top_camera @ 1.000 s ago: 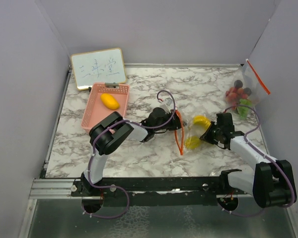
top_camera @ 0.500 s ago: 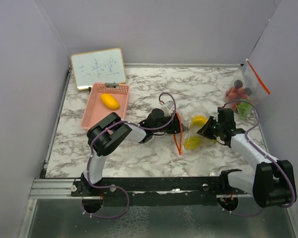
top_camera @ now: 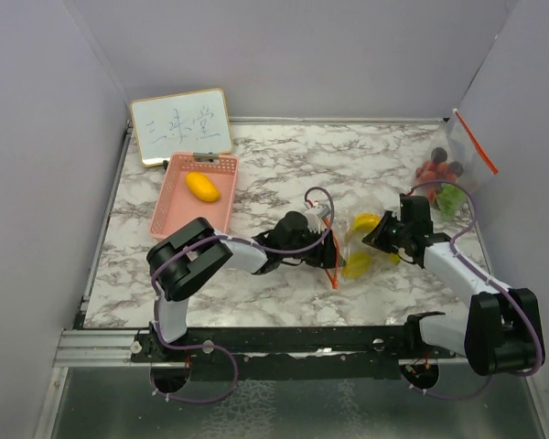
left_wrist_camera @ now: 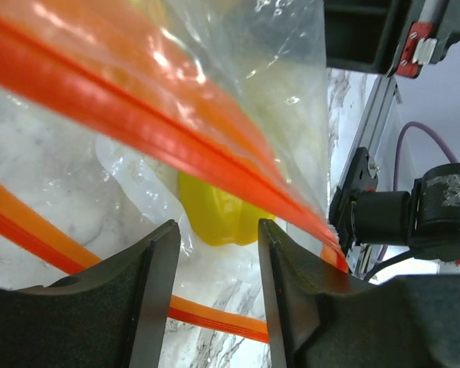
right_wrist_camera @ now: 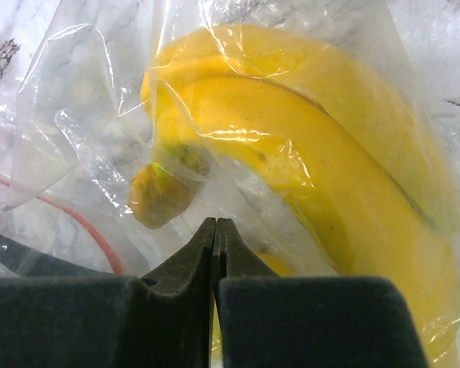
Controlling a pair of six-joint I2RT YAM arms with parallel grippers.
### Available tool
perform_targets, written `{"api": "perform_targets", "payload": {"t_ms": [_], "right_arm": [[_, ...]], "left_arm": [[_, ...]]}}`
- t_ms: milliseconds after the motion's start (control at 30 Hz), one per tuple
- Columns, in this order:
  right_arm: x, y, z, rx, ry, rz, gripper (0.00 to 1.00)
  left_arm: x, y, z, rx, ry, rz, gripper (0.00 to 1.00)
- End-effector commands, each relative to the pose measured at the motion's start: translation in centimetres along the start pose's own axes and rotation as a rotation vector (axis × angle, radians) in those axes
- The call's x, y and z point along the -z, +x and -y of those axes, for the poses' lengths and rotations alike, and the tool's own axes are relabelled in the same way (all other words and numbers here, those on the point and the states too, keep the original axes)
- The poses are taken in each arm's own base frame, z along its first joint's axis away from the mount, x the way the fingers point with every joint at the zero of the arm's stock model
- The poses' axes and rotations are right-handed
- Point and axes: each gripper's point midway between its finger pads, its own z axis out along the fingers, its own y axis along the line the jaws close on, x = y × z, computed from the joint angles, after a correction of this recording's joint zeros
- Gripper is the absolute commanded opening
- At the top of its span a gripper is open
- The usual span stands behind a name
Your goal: Open the zip-top bag and remove the fake food
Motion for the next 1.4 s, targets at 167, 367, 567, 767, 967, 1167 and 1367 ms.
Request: {"api": "perform_targets", "payload": {"t_ms": [167, 367, 567, 767, 967, 1167, 1367], "right_arm": [[0.0, 0.1, 0.2, 0.007, -0.016, 0.029, 0.02], [1.1, -0.7, 0.4, 0.022, 0.018, 0.07, 0.03], [1.9, -0.6, 1.4, 0.0, 0.086, 0.071, 0.04], [4.9, -1.8, 1.2, 0.016, 0.098, 0.165, 0.12], [4.8, 0.4, 1.5, -0.048, 0.127, 0.048, 0.18], [4.1, 2.9, 1.7, -0.113, 0.086, -0.01, 0.17], [2.7, 5.4, 0.8, -0.154, -0.033, -0.088, 0.17]], "left_arm": [[-1.1, 1.3, 0.7, -0.056, 0.0, -0.044, 0.62], [-1.9, 1.5, 1.5, -0.041, 0.04, -0.053, 0.66], [-2.8, 1.6, 1.2, 0.01, 0.052, -0.044, 0.63], [-3.1, 0.9, 1.1, 0.006, 0.032, -0.026, 0.62], [-3.3, 0.5, 1.2, 0.006, 0.032, -0.017, 0.62], [-3.5, 0.3, 1.3, 0.011, 0.041, -0.015, 0.62], [-3.7, 0.2, 1.7, 0.021, 0.058, -0.015, 0.62]]}}
